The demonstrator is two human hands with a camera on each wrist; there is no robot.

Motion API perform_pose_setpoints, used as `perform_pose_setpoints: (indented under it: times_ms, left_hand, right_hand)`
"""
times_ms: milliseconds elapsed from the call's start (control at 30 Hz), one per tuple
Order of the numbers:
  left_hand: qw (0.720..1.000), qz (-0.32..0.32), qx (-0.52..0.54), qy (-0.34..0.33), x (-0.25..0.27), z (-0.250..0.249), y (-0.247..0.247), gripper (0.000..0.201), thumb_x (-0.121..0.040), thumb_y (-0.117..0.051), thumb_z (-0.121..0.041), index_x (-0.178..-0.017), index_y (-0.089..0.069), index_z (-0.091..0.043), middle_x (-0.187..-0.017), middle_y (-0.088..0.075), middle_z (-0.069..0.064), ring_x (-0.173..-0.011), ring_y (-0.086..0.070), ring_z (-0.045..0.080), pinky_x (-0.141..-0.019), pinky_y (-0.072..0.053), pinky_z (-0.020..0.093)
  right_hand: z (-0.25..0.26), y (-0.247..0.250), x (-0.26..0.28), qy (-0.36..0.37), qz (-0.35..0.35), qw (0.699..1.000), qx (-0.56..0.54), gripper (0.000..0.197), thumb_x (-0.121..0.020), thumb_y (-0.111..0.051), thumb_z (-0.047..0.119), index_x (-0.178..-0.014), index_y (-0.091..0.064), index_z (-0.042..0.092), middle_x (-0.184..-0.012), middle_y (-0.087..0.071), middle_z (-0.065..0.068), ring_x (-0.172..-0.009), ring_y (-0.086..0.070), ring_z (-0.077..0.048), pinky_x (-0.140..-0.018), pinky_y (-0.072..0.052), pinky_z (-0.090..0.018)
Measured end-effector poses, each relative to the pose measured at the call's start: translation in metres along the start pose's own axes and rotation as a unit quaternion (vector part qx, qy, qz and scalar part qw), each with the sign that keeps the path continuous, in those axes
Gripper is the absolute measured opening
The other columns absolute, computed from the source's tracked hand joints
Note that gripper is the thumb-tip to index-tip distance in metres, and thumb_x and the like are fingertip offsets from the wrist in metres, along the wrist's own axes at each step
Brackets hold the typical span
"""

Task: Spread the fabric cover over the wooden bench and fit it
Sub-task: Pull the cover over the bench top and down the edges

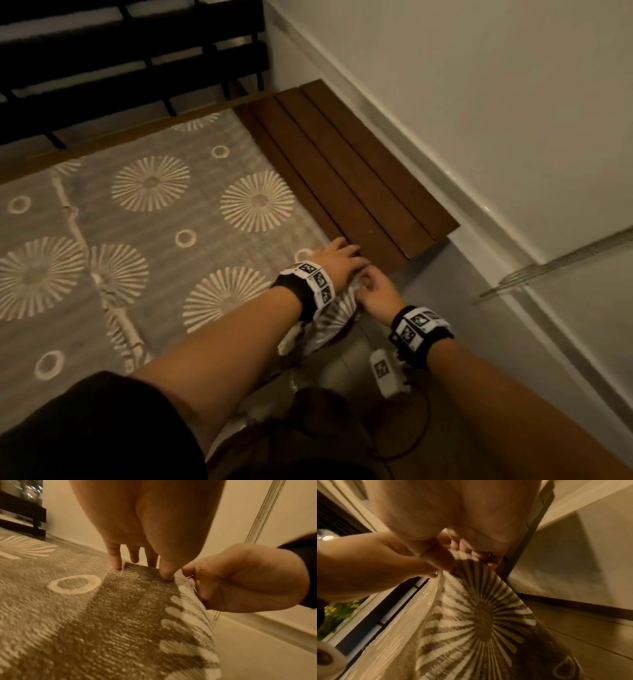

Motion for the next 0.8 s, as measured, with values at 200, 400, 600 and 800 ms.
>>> perform_pose_setpoints:
  times_ms: [200, 400, 600, 800]
  left_hand:
    - [0.997, -0.006, -0.08, 0.003, -0.005, -0.004, 0.001, 0.035, -0.094, -0.051, -0.032, -0.126, -0.054, -0.02, -0.134, -0.052, 0.002, -0.132, -0.037, 0.025, -0.116, -0.018, 0.044]
    - [0.996, -0.045, -0.074, 0.031, -0.007, 0.004, -0.012, 0.041, -0.091, -0.054, -0.026, -0.131, -0.049, -0.023, -0.138, -0.047, 0.008, -0.135, -0.032, 0.032, -0.118, -0.008, 0.051]
    - [0.989, -0.113, -0.008, 0.093, 0.0, 0.013, -0.015, 0.053, -0.089, -0.059, -0.025, -0.137, -0.037, -0.02, -0.152, -0.023, 0.016, -0.144, -0.012, 0.04, -0.115, -0.02, 0.054]
    - [0.993, -0.042, 0.101, 0.045, 0.001, 0.024, -0.017, 0.041, -0.089, -0.054, -0.042, -0.127, -0.053, -0.026, -0.146, -0.037, 0.006, -0.137, -0.031, 0.028, -0.111, -0.033, 0.046]
  right_hand:
    - [-0.045, 0.0, 0.005, -0.031, 0.037, 0.997, 0.054, 0.013, -0.082, -0.063, 0.004, -0.086, -0.066, 0.016, -0.086, -0.07, -0.004, -0.085, -0.065, -0.019, -0.083, -0.053, -0.038]
    - [-0.096, 0.008, 0.007, -0.196, 0.018, 0.917, 0.348, 0.011, -0.086, -0.053, 0.024, -0.087, -0.063, 0.02, -0.1, -0.065, -0.002, -0.092, -0.062, -0.028, -0.083, -0.052, -0.033]
    - [-0.081, -0.004, 0.002, -0.184, -0.047, 0.95, 0.247, 0.039, -0.084, -0.059, 0.03, -0.121, -0.053, 0.017, -0.119, -0.059, -0.004, -0.11, -0.058, -0.026, -0.092, -0.047, -0.036]
    - [-0.053, -0.011, -0.005, -0.157, -0.031, 0.947, 0.279, 0.018, -0.09, -0.047, 0.029, -0.088, -0.057, 0.015, -0.102, -0.062, -0.014, -0.095, -0.06, -0.032, -0.088, -0.051, -0.04]
Point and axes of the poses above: each hand's wrist, its own x-axis away from the middle knuckle, its own y-axis out of the back of the hand, z = x × y, the point moved 5 cm from there along -x, towards the middle knuckle
